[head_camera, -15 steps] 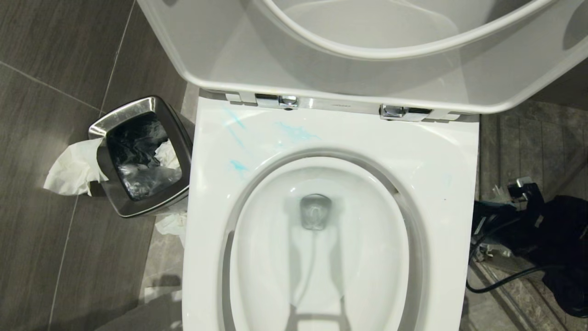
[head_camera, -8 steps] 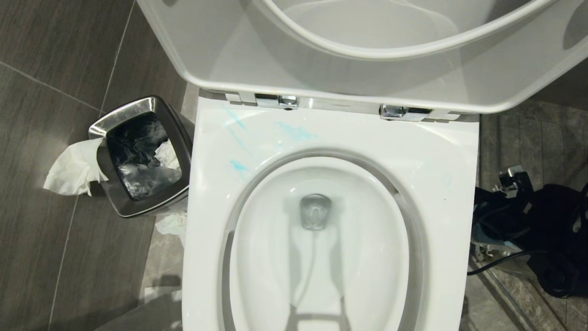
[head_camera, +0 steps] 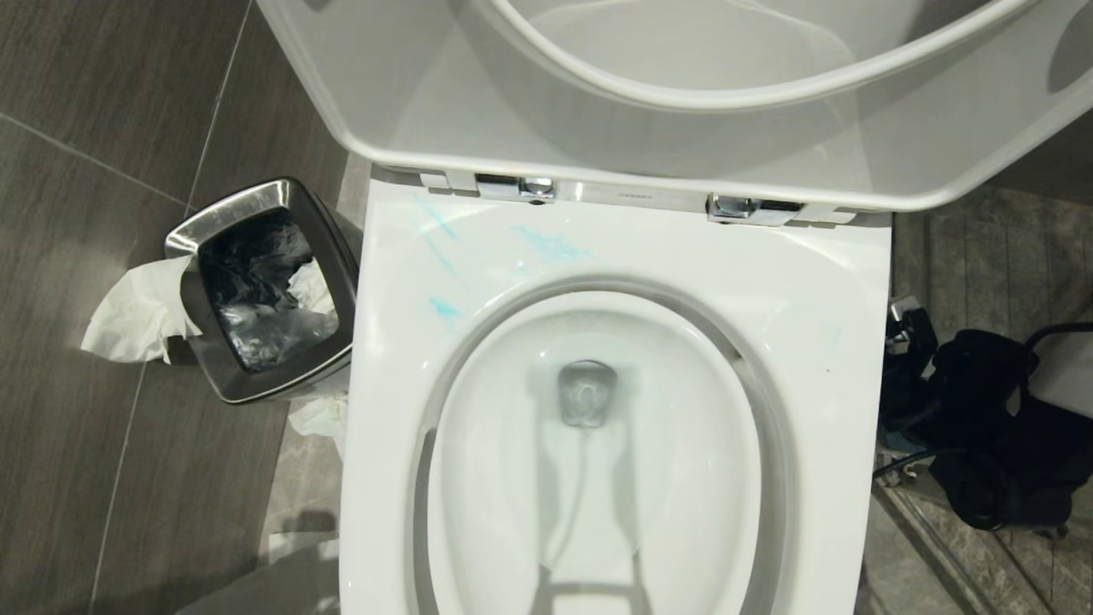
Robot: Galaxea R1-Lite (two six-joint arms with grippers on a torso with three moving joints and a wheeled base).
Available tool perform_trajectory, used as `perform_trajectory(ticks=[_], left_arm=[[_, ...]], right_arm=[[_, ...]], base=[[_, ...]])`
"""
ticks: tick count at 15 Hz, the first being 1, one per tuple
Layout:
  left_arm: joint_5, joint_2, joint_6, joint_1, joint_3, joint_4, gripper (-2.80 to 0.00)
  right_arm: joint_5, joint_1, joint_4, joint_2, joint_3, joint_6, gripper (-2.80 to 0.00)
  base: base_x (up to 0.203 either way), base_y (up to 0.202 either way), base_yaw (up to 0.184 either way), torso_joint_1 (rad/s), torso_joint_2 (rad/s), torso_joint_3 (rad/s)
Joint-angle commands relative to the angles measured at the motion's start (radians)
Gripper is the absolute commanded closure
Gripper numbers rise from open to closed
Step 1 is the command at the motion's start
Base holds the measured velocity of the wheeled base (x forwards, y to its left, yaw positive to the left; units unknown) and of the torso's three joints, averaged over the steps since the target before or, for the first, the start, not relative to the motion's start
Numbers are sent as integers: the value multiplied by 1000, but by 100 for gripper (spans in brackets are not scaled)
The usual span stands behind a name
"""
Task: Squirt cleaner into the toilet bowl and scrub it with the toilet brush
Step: Pour in the cleaning agent
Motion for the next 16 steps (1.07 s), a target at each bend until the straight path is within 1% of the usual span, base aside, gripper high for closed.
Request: perform_trajectory(ticks=[1, 5, 9, 12, 16], left_arm=[[0, 1, 1, 1, 2, 0, 0], [0, 0, 0, 1, 2, 0, 0], [0, 0, -1, 1, 2, 0, 0], [0, 2, 1, 1, 2, 0, 0], [0, 1, 1, 1, 2, 0, 0]], right_arm=[[-3, 12, -9, 39, -47, -7, -280], [-57, 26, -9, 109, -204, -44, -280], [-62, 43, -9, 181, -341, -52, -280], [-62, 75, -9, 201, -396, -54, -280], [-62, 113, -9, 210, -454, -82, -280]], base=[[0, 0, 0, 0, 0, 0], [0, 0, 0, 0, 0, 0], [0, 0, 0, 0, 0, 0], [0, 0, 0, 0, 0, 0], [0, 0, 0, 0, 0, 0]])
